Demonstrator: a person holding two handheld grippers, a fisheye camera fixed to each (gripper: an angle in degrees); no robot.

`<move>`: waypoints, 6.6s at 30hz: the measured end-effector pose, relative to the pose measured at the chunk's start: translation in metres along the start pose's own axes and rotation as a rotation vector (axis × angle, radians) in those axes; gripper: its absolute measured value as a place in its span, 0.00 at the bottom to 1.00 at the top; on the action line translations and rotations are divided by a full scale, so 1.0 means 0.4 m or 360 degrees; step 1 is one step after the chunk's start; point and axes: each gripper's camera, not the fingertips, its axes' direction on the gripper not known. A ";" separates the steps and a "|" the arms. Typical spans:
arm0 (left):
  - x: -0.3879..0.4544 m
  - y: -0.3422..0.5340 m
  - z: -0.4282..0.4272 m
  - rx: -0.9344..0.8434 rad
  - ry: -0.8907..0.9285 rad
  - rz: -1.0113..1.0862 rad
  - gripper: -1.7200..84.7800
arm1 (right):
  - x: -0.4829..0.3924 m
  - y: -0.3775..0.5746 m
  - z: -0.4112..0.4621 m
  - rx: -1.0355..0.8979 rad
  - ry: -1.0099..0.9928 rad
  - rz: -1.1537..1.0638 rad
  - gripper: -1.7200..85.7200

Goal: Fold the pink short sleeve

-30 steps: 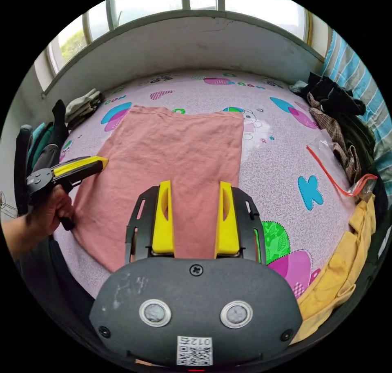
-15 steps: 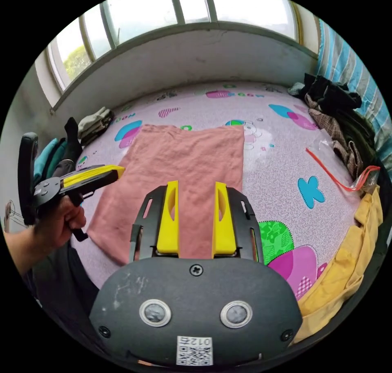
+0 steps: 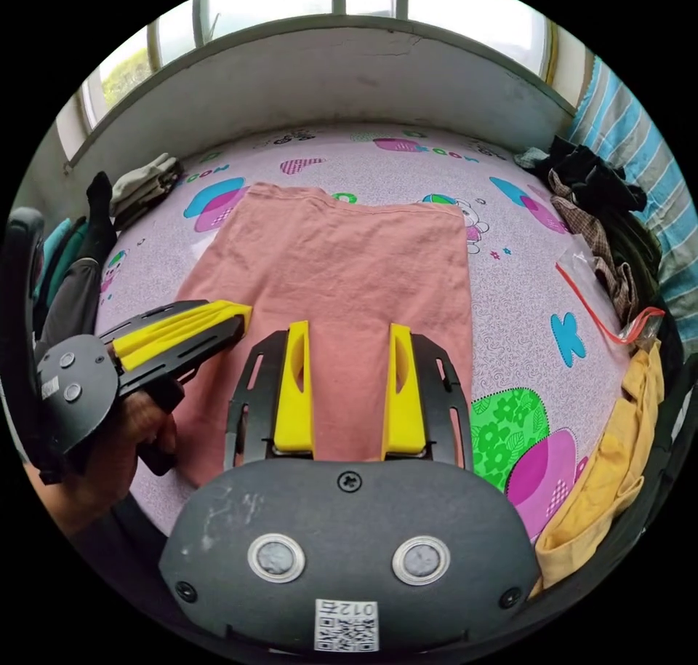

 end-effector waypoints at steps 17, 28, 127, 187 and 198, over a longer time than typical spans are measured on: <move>-0.086 0.033 -0.003 0.0020 -0.0125 -0.0010 0.03 | -0.039 0.007 -0.070 0.0158 -0.0128 0.0137 0.21; -0.148 0.059 -0.001 0.0007 -0.0026 -0.0020 0.03 | -0.089 0.014 -0.041 0.0015 0.0037 0.0037 0.21; -0.214 -0.631 -0.238 -0.0054 -0.0106 0.0016 0.02 | 0.087 -0.613 -0.410 0.0060 0.0066 0.0285 0.11; -1.050 -0.417 -0.103 -0.0040 0.1268 -0.0004 0.03 | 0.410 -0.733 -0.181 -0.0004 -0.1382 0.0297 0.01; -1.037 -0.019 -0.423 0.0342 0.1234 0.0168 0.03 | 0.162 -0.556 -0.310 0.0304 -0.1421 0.0088 0.01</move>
